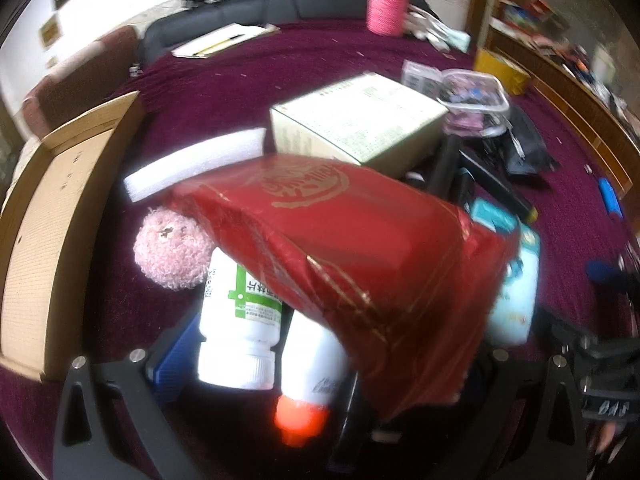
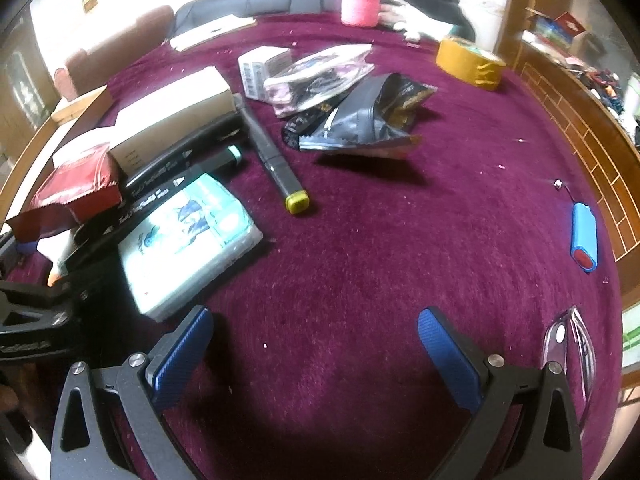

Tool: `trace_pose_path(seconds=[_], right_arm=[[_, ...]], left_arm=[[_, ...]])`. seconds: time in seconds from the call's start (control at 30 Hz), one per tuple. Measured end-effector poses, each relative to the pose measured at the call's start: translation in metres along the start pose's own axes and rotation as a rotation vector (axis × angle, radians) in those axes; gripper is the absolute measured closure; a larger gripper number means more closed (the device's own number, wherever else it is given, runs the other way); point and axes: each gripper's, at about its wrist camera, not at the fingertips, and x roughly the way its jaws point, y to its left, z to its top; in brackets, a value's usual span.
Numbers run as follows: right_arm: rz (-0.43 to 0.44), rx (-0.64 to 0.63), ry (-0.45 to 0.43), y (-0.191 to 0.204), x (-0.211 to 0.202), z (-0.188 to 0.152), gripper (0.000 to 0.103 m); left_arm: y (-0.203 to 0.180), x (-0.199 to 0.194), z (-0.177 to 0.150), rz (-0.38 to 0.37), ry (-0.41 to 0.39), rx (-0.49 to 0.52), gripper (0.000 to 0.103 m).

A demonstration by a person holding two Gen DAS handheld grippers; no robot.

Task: Organize objects
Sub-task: 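Move the left tool to the white foam block and grasp it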

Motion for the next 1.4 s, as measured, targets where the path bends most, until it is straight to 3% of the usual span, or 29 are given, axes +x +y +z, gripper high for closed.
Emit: trace_pose_path(seconds=[0.13, 0.23, 0.3, 0.43, 0.53, 0.6, 0.7, 0.8, 1.0, 1.1, 1.13, 1.3, 1.4], right_arm=[[0.024, 0.061, 0.017, -0.017, -0.011, -0.005, 0.000], [0.082, 0.105, 0.018, -0.029, -0.023, -0.008, 0.000], [0.068, 0.109, -0.004, -0.032, -0.034, -0.008, 0.000], [0.066, 0.118, -0.038, -0.030, -0.048, -0.005, 0.000], [0.056, 0.110, -0.042, -0.024, -0.050, -0.003, 0.000], [0.045, 0.103, -0.043, -0.022, -0.053, -0.005, 0.000], [0.027, 0.111, -0.051, -0.025, -0.056, -0.005, 0.000], [0.012, 0.138, -0.060, -0.032, -0.061, -0.009, 0.000], [-0.006, 0.161, -0.068, -0.039, -0.067, -0.011, 0.000], [-0.008, 0.160, -0.081, -0.040, -0.070, -0.011, 0.000], [-0.005, 0.160, -0.083, -0.040, -0.071, -0.011, 0.000], [0.022, 0.137, -0.073, -0.033, -0.070, -0.008, 0.000], [0.060, 0.113, -0.058, -0.025, -0.070, 0.001, 0.000]], left_arm=[[0.014, -0.019, -0.008, -0.075, 0.085, 0.044, 0.000], [0.026, -0.047, -0.007, -0.137, 0.029, 0.086, 0.000], [0.046, -0.066, 0.003, -0.181, -0.007, 0.095, 0.000], [0.089, -0.070, 0.042, -0.192, 0.005, -0.021, 0.000], [0.106, -0.049, 0.078, -0.233, 0.101, -0.168, 0.000], [0.110, -0.036, 0.095, -0.202, 0.115, -0.226, 0.000], [0.101, -0.013, 0.106, -0.190, 0.199, -0.223, 0.000], [0.096, 0.008, 0.109, -0.131, 0.243, -0.201, 0.000], [0.089, 0.038, 0.114, -0.137, 0.297, -0.214, 0.000], [0.091, 0.043, 0.114, -0.173, 0.280, -0.238, 0.003], [0.092, 0.041, 0.113, -0.142, 0.270, -0.238, 0.021], [0.101, 0.026, 0.099, -0.156, 0.218, -0.248, 0.021], [0.108, 0.009, 0.090, -0.202, 0.180, -0.280, 0.021]])
